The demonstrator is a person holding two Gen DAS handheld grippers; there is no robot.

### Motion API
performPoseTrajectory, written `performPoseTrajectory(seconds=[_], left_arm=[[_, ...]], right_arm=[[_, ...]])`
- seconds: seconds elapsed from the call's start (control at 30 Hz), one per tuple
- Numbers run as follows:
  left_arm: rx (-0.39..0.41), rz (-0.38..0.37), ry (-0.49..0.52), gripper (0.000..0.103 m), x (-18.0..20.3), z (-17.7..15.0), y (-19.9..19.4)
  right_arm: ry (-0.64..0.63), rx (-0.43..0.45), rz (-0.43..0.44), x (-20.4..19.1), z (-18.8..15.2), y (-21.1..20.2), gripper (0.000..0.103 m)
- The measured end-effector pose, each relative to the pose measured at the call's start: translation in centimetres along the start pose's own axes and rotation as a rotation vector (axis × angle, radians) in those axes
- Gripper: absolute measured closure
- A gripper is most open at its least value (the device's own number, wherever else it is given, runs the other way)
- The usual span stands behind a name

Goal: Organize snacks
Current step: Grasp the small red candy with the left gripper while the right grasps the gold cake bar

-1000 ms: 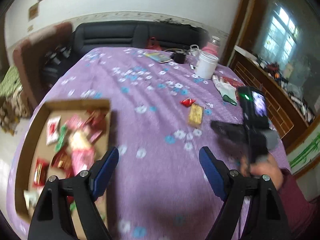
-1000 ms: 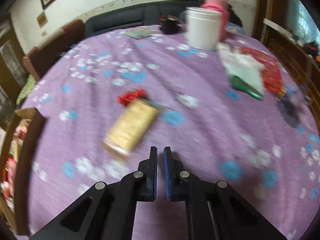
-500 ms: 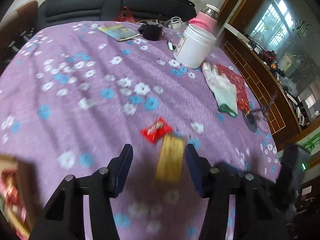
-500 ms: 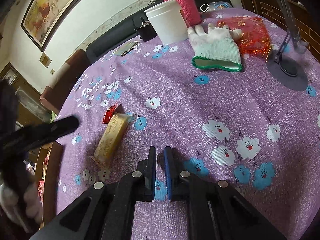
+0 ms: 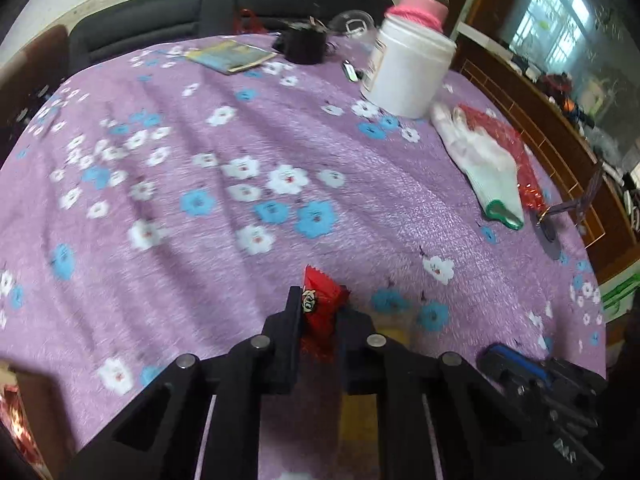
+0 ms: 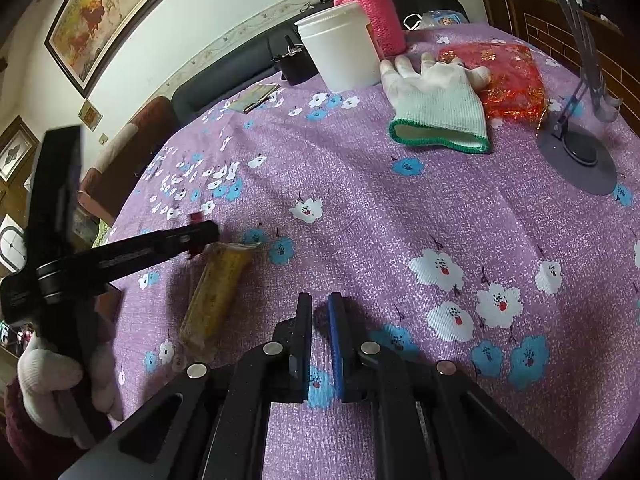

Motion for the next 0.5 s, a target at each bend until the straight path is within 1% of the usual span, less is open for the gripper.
performPoseTrajectory(seconds=[0.07, 0.13, 0.17, 0.2, 0.23, 0.27, 0.3, 0.33, 0.37, 0.43, 0.47, 0.5], left_arm=[[0.003, -0.026, -0.028, 0.089, -0.7, -0.7, -1.5], [0.019, -0.065, -0.052, 0.089, -1.4, -1.8, -3.8], [0.030, -0.079, -0.060, 0.089, -1.7, -2.3, -5.1], [0.044, -0.096, -0.070, 0.089, -1.9, -2.9, -6.4], [0.062, -0.121, -0.083, 0.089, -2.2, -3.8, -8.2], [0.078, -0.142, -0.092, 0.089, -2.5, -4.6, -9.7], [0.093, -0.158, -0.099, 0.089, -2.8, -5.6, -11.1], [0.115, -0.176, -0.108, 0.089, -3.4, -6.9, -13.0], [0.125, -0.187, -0.116, 0.089, -3.7, -7.6, -13.8], [0.152, -0.220, -0.157, 0.089, -5.1, -9.8, -16.5], [0.164, -0.225, -0.175, 0.089, -5.8, -10.6, -17.5], [0.177, -0.226, -0.191, 0.089, -6.5, -11.2, -18.3]], right_arm=[[0.000, 0.002, 0.003, 0.0, -0.1, 0.0, 0.094], [0.002, 0.007, 0.021, -0.1, -0.3, -0.2, 0.088], [0.004, 0.011, 0.043, -0.3, -0.2, -0.3, 0.078], [-0.002, 0.015, 0.069, -0.6, -0.2, -0.3, 0.063], [-0.013, 0.019, 0.090, -0.9, -0.2, -0.4, 0.055], [-0.032, 0.022, 0.108, -1.6, -0.3, -0.4, 0.043], [-0.048, 0.023, 0.118, -2.1, -0.4, -0.5, 0.039], [-0.065, 0.017, 0.134, -2.8, -0.7, -0.4, 0.039], [-0.078, 0.008, 0.146, -3.4, -0.9, -0.2, 0.039], [-0.092, 0.003, 0.092, -4.1, -0.9, 0.0, 0.039], [-0.085, -0.008, 0.077, -4.5, -0.7, 0.3, 0.039], [-0.076, -0.025, 0.080, -5.0, -0.4, 0.7, 0.039]])
Point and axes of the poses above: each gripper's, at about its wrist camera, not at the fingertips, and y roughly the way its jaws point, x to its right, z to its top, the point moved 7 cm from there along y, roughly the way its jaws point, and after that the axes turned 9 degrees about -y, right-handed, at the moved point
